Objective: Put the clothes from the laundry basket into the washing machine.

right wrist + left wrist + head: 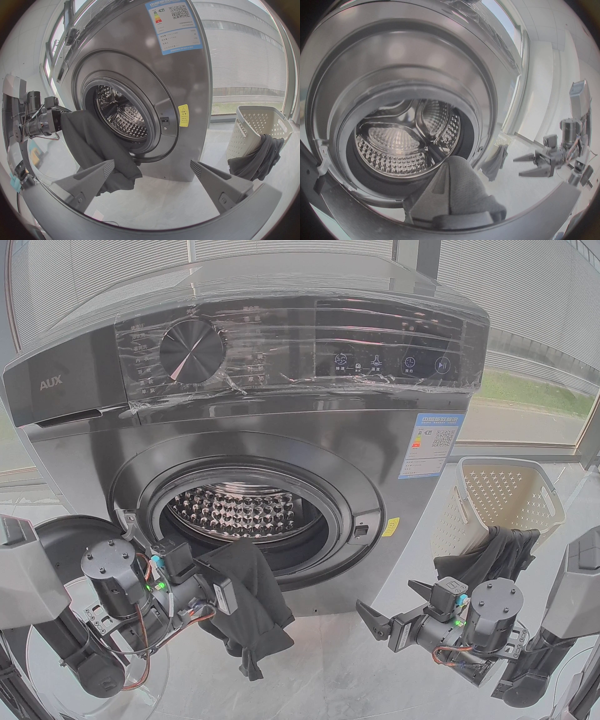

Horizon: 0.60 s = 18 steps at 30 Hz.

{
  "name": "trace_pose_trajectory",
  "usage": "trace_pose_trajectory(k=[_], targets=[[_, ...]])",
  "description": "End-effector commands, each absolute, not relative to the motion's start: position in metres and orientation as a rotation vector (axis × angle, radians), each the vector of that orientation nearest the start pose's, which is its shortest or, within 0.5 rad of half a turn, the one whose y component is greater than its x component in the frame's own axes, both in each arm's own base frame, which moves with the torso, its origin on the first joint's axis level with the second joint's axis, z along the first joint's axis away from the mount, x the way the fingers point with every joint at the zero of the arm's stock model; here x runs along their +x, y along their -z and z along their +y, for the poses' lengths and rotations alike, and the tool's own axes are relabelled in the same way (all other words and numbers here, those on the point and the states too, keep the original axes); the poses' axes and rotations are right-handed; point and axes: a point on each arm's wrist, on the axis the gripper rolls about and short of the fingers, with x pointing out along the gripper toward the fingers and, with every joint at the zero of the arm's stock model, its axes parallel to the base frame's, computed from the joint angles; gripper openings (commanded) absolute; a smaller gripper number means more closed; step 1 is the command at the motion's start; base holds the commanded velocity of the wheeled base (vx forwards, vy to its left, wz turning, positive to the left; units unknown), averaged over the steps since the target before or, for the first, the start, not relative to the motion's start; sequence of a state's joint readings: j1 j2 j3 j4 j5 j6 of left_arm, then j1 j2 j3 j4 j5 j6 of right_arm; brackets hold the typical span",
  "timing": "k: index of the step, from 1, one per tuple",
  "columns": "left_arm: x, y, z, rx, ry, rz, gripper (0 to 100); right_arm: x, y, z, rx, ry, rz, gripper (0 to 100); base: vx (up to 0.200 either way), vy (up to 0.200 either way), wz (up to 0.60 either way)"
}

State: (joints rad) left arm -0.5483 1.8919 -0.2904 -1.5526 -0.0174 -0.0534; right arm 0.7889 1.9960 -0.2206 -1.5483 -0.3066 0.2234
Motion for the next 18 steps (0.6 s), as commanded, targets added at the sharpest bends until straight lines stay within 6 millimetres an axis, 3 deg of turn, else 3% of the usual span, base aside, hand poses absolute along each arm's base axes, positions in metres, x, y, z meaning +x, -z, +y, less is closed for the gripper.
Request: trace_pose_trajectory(k=[1, 8, 18], targets=[[0.251, -0.107, -0.160, -0.091, 0.537, 0.006, 0, 0.188, -0.068, 0.184, 0.108, -0.468, 0.230, 100, 0.000, 0.000, 0.00], [0.285, -0.064, -0.163, -0.066, 0.463, 0.102, 0, 0.183, -0.069, 0.188, 0.110, -0.491, 0.229, 100, 0.000, 0.000, 0.00], [0.328, -0.065, -0.173, -0.078, 0.394, 0.049, 0, 0.181, -0.074, 0.189, 0.118, -0.504, 0.214, 100, 0.000, 0.000, 0.00]])
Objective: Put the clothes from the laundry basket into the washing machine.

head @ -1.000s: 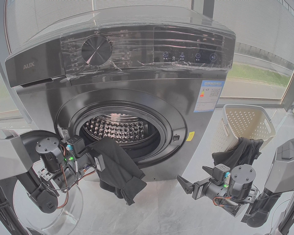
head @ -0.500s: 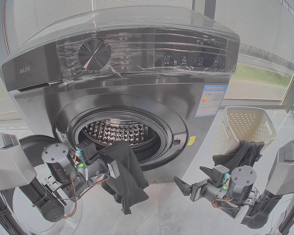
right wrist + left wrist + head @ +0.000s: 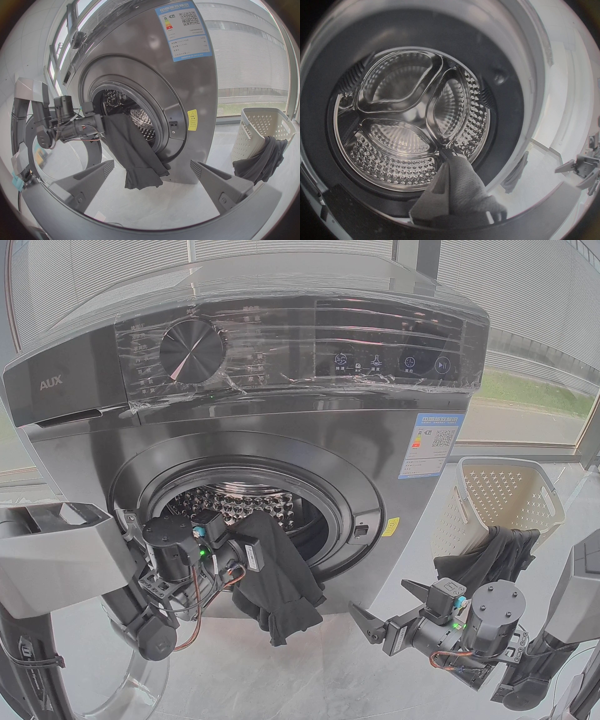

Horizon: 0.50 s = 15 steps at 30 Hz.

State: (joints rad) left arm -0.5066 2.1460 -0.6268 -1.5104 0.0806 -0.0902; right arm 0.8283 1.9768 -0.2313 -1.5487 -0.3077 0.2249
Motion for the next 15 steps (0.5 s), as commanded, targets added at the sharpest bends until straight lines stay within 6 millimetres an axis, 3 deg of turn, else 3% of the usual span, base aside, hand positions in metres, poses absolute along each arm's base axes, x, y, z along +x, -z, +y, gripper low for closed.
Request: trace_pose_trajectory(k=[1, 7, 15], targets=[[0.334, -0.067, -0.176, -0.082, 0.387, 0.038, 0, 0.181, -0.074, 0.189, 0.118, -0.504, 0.213, 100, 0.000, 0.000, 0.00], [0.367, -0.077, -0.178, -0.064, 0.281, -0.006, 0, 0.180, -0.079, 0.188, 0.129, -0.500, 0.197, 100, 0.000, 0.000, 0.00], [0.394, -0.043, -0.192, -0.039, 0.283, 0.032, 0, 0.181, -0.077, 0.187, 0.126, -0.496, 0.202, 100, 0.000, 0.000, 0.00]])
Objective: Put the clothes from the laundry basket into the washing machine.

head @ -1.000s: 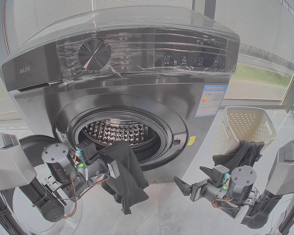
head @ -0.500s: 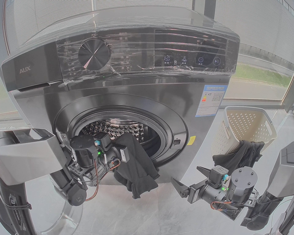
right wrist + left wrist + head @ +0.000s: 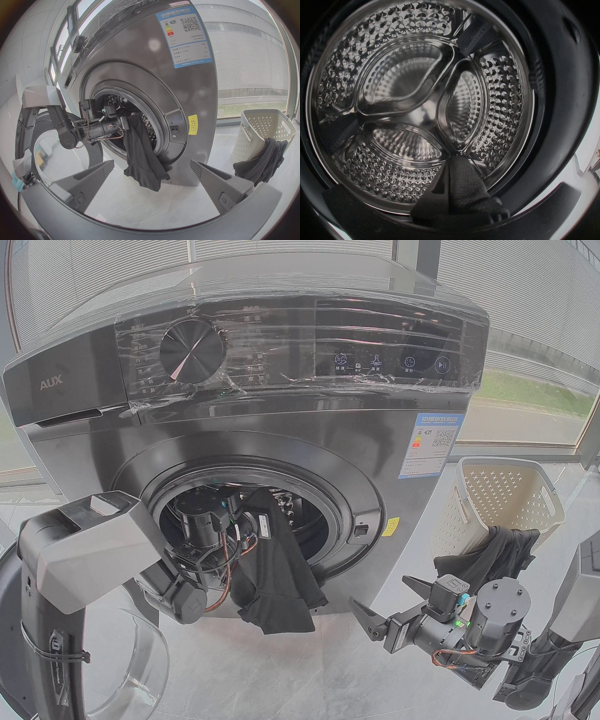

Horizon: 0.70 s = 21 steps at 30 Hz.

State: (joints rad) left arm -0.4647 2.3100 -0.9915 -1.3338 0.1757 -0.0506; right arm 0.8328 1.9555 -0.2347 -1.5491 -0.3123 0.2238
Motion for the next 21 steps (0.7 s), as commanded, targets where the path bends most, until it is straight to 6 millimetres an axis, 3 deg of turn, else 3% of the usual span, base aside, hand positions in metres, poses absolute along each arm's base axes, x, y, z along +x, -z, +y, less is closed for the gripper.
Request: trace_pose_trajectory(k=[1, 8, 9, 15, 21], targets=[[0.399, -0.037, -0.191, -0.038, 0.277, 0.036, 0, 0.181, -0.077, 0.187, 0.126, -0.496, 0.202, 100, 0.000, 0.000, 0.00], [0.421, -0.023, -0.183, -0.014, 0.246, 0.110, 0, 0.182, -0.076, 0.187, 0.125, -0.497, 0.207, 100, 0.000, 0.000, 0.00], [0.434, -0.023, -0.186, -0.018, 0.238, 0.097, 0, 0.182, -0.075, 0.187, 0.124, -0.497, 0.209, 100, 0.000, 0.000, 0.00], [0.477, -0.030, -0.191, -0.038, 0.198, 0.040, 0, 0.182, -0.075, 0.186, 0.122, -0.495, 0.212, 100, 0.000, 0.000, 0.00], [0.505, -0.046, -0.191, -0.070, 0.141, -0.045, 0, 0.181, -0.075, 0.186, 0.121, -0.496, 0.213, 100, 0.000, 0.000, 0.00]])
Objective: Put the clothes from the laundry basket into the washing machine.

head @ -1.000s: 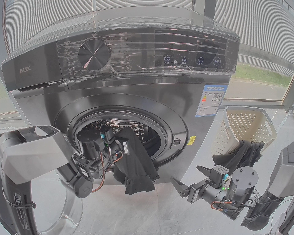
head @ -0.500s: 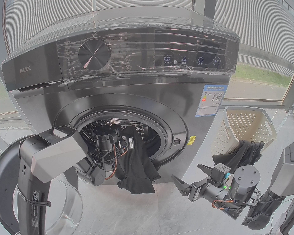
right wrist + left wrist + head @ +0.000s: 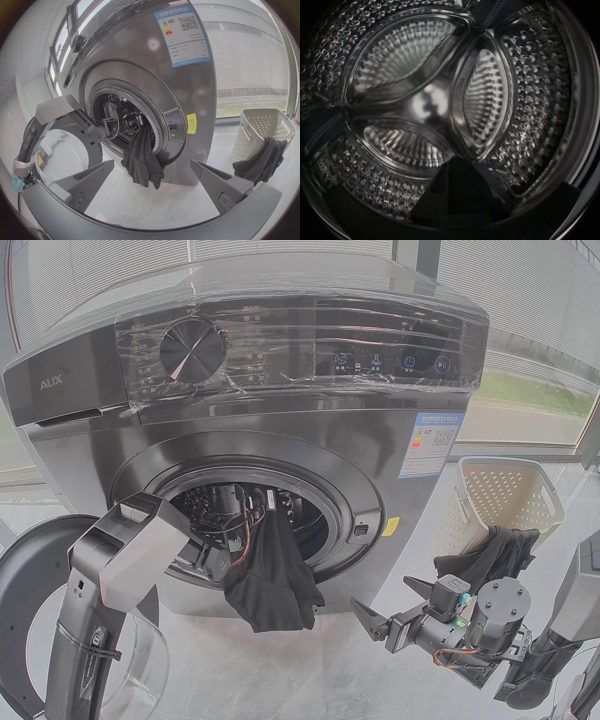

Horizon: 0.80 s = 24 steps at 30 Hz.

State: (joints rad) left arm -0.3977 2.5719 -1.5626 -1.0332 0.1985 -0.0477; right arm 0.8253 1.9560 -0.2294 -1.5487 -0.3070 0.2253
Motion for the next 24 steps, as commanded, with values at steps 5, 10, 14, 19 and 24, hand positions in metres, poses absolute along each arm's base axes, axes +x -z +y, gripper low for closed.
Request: trace_pose_trajectory(k=[5, 10, 14, 19, 24], targets=[[0.511, -0.054, -0.187, -0.080, 0.129, -0.062, 0, 0.180, -0.073, 0.187, 0.117, -0.499, 0.218, 100, 0.000, 0.000, 0.00], [0.510, -0.051, -0.184, -0.081, 0.124, -0.050, 0, 0.180, -0.073, 0.188, 0.115, -0.503, 0.221, 100, 0.000, 0.000, 0.00], [0.506, -0.051, -0.188, -0.101, 0.134, -0.040, 100, 0.180, -0.072, 0.188, 0.116, -0.501, 0.223, 100, 0.000, 0.000, 0.00], [0.467, -0.069, -0.198, -0.088, 0.178, 0.104, 100, 0.180, -0.072, 0.188, 0.115, -0.502, 0.224, 100, 0.000, 0.000, 0.00], [0.431, -0.073, -0.208, -0.044, 0.258, 0.248, 100, 0.180, -0.072, 0.188, 0.115, -0.504, 0.224, 100, 0.000, 0.000, 0.00]])
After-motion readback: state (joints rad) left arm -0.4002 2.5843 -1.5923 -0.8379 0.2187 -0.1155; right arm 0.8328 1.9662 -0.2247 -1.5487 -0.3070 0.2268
